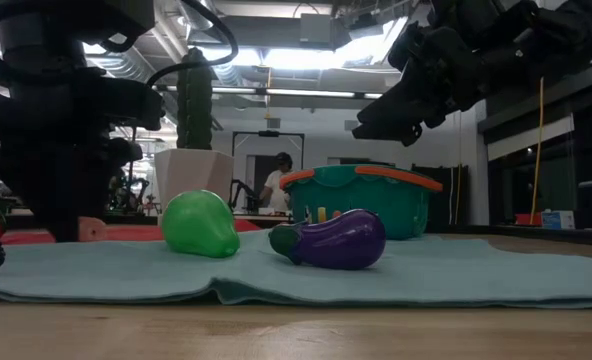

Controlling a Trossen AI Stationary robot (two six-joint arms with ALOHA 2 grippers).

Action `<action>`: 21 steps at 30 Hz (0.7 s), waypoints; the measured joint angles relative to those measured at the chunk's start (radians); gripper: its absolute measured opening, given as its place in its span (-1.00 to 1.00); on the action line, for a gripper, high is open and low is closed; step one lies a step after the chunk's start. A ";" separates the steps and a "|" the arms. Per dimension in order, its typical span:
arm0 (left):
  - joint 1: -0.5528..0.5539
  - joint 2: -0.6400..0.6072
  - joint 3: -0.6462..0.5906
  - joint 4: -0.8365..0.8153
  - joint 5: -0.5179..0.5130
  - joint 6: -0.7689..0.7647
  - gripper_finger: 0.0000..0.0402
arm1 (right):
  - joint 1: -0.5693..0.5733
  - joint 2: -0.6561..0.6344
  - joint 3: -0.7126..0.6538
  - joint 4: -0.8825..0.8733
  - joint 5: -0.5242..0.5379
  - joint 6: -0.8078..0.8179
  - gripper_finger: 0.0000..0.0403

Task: Pick and placing Produce into tupperware
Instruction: Put the pink peach into the blue basket

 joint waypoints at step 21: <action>0.072 -0.111 0.000 -0.028 0.083 0.017 -0.67 | 0.000 0.000 0.000 -0.002 0.000 -0.001 0.12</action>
